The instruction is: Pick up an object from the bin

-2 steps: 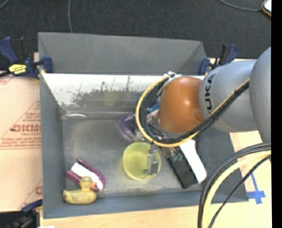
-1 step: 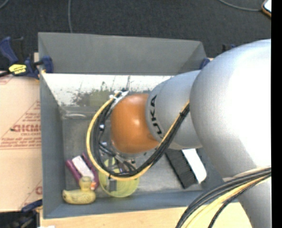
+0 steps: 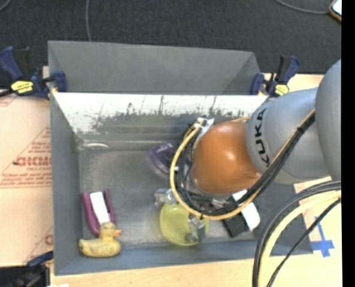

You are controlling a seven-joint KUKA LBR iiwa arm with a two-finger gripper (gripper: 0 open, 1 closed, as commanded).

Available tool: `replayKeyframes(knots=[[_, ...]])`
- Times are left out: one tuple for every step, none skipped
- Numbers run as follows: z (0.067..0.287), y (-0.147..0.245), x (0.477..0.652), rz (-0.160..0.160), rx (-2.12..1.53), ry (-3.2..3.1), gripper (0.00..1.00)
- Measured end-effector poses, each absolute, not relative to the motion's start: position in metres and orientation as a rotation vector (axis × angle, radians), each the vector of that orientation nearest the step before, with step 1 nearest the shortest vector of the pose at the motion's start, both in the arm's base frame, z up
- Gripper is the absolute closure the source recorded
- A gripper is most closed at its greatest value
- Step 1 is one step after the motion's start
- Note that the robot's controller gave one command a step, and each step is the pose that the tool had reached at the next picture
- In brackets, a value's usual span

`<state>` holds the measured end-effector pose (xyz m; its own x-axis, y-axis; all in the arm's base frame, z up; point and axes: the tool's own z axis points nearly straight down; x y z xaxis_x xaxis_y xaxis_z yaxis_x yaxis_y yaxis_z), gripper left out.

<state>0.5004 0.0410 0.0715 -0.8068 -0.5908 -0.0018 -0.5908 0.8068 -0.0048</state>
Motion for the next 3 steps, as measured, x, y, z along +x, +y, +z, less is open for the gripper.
replayKeyframes(knots=[[0.074,0.188,0.485,0.002,-0.197,3.103,0.0],[0.085,0.029,0.499,-0.042,-1.169,2.813,1.0],[0.085,0.032,0.499,-0.042,-1.176,2.809,1.0]])
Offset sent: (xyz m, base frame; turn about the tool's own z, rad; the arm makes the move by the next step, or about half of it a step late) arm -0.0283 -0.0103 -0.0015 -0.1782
